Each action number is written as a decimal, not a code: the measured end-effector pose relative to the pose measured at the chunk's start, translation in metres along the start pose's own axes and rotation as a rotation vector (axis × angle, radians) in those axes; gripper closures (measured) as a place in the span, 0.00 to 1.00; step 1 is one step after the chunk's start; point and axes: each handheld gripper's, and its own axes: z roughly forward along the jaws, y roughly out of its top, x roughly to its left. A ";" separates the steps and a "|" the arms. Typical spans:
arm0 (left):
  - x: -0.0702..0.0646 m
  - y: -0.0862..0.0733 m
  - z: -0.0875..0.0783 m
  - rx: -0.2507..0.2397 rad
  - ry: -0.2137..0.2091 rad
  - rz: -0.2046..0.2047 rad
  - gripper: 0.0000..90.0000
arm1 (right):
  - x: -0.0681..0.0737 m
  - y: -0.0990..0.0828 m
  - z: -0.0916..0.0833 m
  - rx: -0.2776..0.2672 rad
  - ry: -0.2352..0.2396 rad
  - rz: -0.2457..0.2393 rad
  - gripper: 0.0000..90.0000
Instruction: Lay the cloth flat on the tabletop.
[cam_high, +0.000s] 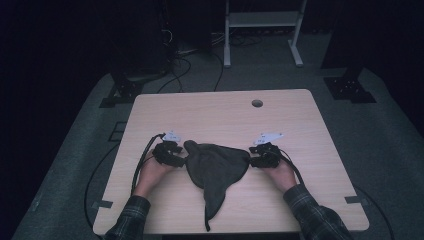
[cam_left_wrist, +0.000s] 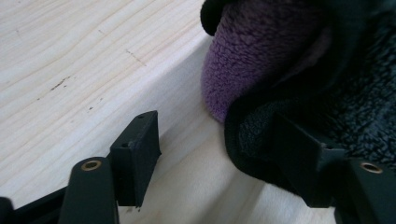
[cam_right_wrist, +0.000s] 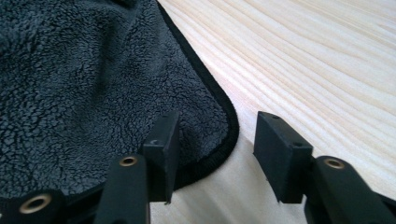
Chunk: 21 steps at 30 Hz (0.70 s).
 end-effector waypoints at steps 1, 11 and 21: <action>-0.001 0.000 0.000 -0.001 -0.007 0.006 0.42 | 0.000 0.000 0.000 0.001 0.001 0.000 0.58; -0.006 0.002 -0.001 0.024 -0.064 0.007 0.89 | 0.006 0.002 -0.001 0.010 0.043 0.001 0.88; 0.011 -0.004 -0.036 -0.038 0.049 -0.024 0.91 | -0.006 0.001 -0.013 0.006 0.009 0.038 0.94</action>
